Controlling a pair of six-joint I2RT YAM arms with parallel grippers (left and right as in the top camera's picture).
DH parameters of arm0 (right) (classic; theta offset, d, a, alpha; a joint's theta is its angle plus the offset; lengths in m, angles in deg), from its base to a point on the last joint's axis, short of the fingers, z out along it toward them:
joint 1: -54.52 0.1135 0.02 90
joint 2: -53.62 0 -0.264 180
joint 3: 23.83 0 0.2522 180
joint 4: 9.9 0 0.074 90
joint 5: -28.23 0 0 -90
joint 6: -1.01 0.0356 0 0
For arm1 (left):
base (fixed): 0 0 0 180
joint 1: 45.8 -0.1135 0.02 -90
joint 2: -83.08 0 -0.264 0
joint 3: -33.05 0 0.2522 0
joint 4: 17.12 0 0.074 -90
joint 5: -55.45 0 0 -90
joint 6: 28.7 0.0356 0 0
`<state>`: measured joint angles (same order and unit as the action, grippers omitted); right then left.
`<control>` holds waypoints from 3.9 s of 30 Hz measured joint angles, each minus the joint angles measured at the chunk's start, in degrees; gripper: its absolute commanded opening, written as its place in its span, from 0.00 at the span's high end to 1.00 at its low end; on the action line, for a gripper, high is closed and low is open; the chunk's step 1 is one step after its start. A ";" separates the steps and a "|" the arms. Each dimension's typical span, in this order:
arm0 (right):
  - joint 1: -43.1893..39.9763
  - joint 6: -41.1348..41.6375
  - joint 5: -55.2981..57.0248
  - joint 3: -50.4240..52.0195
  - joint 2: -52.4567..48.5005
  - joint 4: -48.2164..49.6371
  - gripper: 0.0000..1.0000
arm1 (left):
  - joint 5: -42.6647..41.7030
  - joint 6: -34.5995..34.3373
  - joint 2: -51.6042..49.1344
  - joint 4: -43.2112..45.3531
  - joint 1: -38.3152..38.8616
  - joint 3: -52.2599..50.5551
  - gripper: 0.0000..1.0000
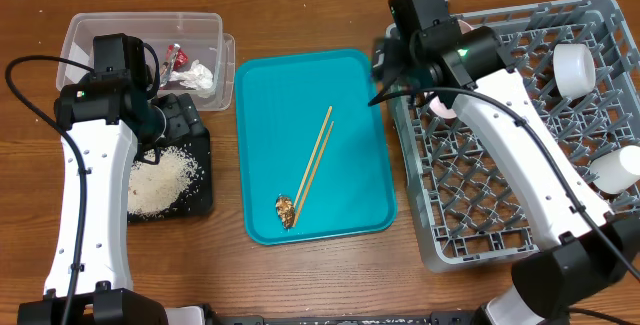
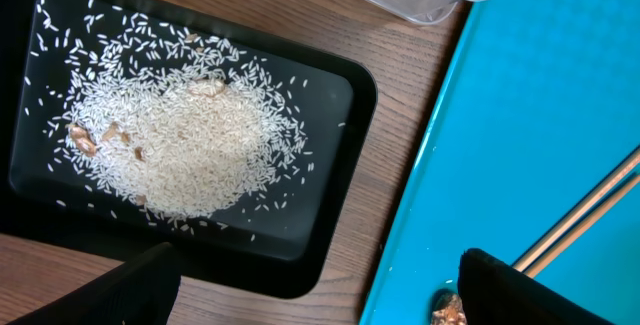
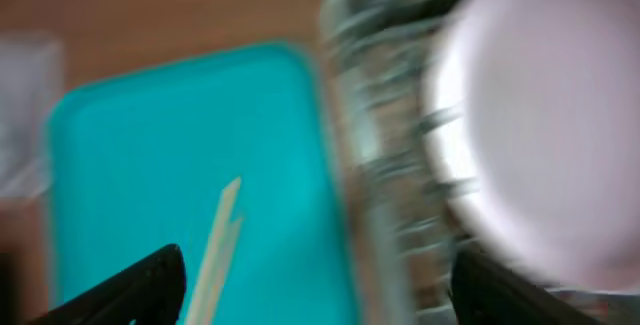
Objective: Sort waste into correct bins and load items into the dishwasher
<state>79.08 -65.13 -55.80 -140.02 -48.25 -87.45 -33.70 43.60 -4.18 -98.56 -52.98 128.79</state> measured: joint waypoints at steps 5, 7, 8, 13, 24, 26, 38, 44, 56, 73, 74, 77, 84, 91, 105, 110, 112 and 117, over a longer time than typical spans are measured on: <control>3.26 2.08 -10.58 0.02 -5.16 -3.06 0.15 | 0.00 0.00 0.00 0.24 0.02 0.00 0.08; 5.25 4.20 -12.61 0.04 -8.00 -4.04 0.15 | 0.00 0.00 0.00 0.20 0.02 0.00 0.09; 6.23 5.55 -13.29 0.07 -9.44 -4.55 0.15 | 0.02 0.00 0.00 0.17 0.02 0.00 0.09; 10.25 13.00 -15.21 0.13 -15.85 -5.49 0.15 | 0.02 0.00 0.00 0.17 0.00 0.00 0.08; 12.70 24.02 -15.76 4.81 -22.93 -1.95 0.19 | 0.00 0.02 0.00 -0.02 0.00 0.00 0.08; 12.70 24.59 -15.50 6.32 -22.93 -0.42 0.21 | 0.00 0.02 0.00 0.00 0.02 0.00 0.08; 12.70 26.12 -13.42 9.20 -23.08 1.29 0.22 | 0.00 0.02 0.00 0.00 0.02 0.00 0.08; 12.68 26.27 -13.64 9.18 -23.08 1.14 0.21 | 0.00 0.02 0.00 0.00 0.00 0.00 0.09; 12.57 26.88 -15.98 9.18 -23.23 2.45 0.21 | 0.00 0.02 0.00 0.00 0.00 0.00 0.09; 12.70 27.15 -11.23 9.18 -23.30 1.16 0.22 | 0.02 0.02 0.00 0.00 0.00 0.00 0.09; 12.72 27.12 -11.06 9.18 -23.34 1.16 0.22 | 0.00 0.02 0.00 0.00 0.00 0.00 0.09; 12.72 27.12 -10.73 9.18 -23.34 1.16 0.22 | 0.00 0.02 0.00 0.00 0.00 0.00 0.09; 13.33 28.09 -12.22 9.18 -23.34 1.53 0.42 | 0.00 0.02 0.00 0.02 0.00 0.00 0.09; 16.52 29.20 -13.88 9.70 -23.34 4.83 0.66 | 0.00 0.02 0.00 0.00 0.00 0.00 0.09; 16.70 30.34 -15.41 10.64 -23.12 5.90 0.92 | 0.00 0.02 0.00 0.02 0.00 0.00 0.09; 16.44 30.45 -15.43 10.64 -23.12 5.79 0.96 | 0.00 0.02 0.00 0.00 0.00 0.00 0.09; 16.09 29.88 -15.61 10.64 -23.12 5.57 0.96 | 0.00 0.02 0.00 0.00 0.00 0.00 0.09; 13.51 24.00 -14.91 10.05 -23.12 1.31 0.96 | 0.00 0.02 0.00 -0.02 0.02 0.00 0.08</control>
<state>92.58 -41.13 -70.70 -129.97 -71.37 -86.14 -33.70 43.63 -4.18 -98.58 -52.96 128.79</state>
